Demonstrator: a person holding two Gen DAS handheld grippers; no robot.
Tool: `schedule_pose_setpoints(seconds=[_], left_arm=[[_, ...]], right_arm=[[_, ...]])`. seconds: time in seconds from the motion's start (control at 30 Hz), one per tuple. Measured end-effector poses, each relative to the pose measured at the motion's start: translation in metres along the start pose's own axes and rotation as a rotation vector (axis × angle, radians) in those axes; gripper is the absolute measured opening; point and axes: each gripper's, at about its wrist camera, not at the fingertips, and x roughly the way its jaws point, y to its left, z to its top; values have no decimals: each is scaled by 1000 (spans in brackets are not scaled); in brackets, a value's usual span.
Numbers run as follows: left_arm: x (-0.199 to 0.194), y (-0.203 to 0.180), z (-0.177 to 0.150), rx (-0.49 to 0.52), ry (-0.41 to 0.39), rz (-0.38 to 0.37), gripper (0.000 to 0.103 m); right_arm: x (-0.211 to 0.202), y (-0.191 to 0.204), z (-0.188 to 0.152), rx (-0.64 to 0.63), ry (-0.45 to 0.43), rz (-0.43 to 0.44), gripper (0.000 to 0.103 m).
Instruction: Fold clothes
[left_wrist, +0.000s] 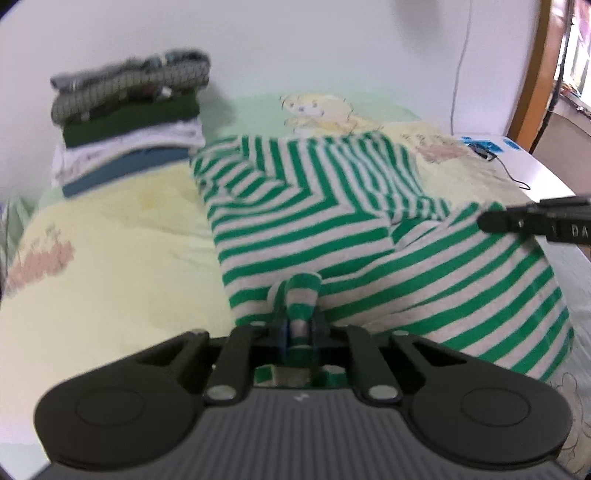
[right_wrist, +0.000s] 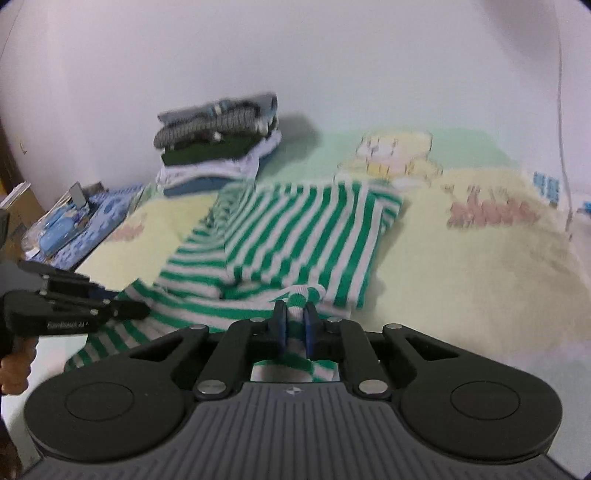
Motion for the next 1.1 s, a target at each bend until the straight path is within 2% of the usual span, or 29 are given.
schedule_pose_setpoints(seconds=[0.1, 0.17, 0.3, 0.33, 0.4, 0.47, 0.5, 0.57, 0.7, 0.83, 0.9, 1.0, 1.1], left_arm=[[-11, 11, 15, -18, -49, -12, 9], [-8, 16, 24, 11, -75, 14, 9], [27, 19, 21, 46, -31, 23, 11], [33, 15, 18, 75, -37, 36, 13], [38, 10, 15, 103, -38, 47, 12], [33, 11, 15, 98, -31, 45, 14], [29, 13, 16, 96, -30, 47, 21], [20, 19, 15, 87, -31, 54, 28], [-13, 31, 13, 59, -64, 100, 28], [-38, 25, 5, 1, -82, 25, 34], [-40, 13, 0, 7, -72, -23, 36], [-23, -1, -11, 9, 0, -61, 36], [-11, -12, -30, 9, 57, -51, 37]], right_arm=[[9, 5, 9, -4, -28, -32, 9], [19, 8, 13, -7, -38, -52, 9], [62, 2, -5, 18, 52, -120, 9], [61, 5, -7, -10, 35, -135, 11], [58, 8, -6, -34, 26, -157, 13], [44, 5, 5, 3, -4, -156, 25], [37, 4, 10, 22, -19, -155, 26], [15, 6, 19, 30, -57, -161, 26], [-15, 23, 10, -28, -5, -154, 26], [-15, 36, -13, -59, 92, -127, 26], [2, 38, -21, -71, 123, -157, 25], [28, 30, -19, -24, 127, -156, 22], [47, 27, -12, -37, 111, -153, 24]])
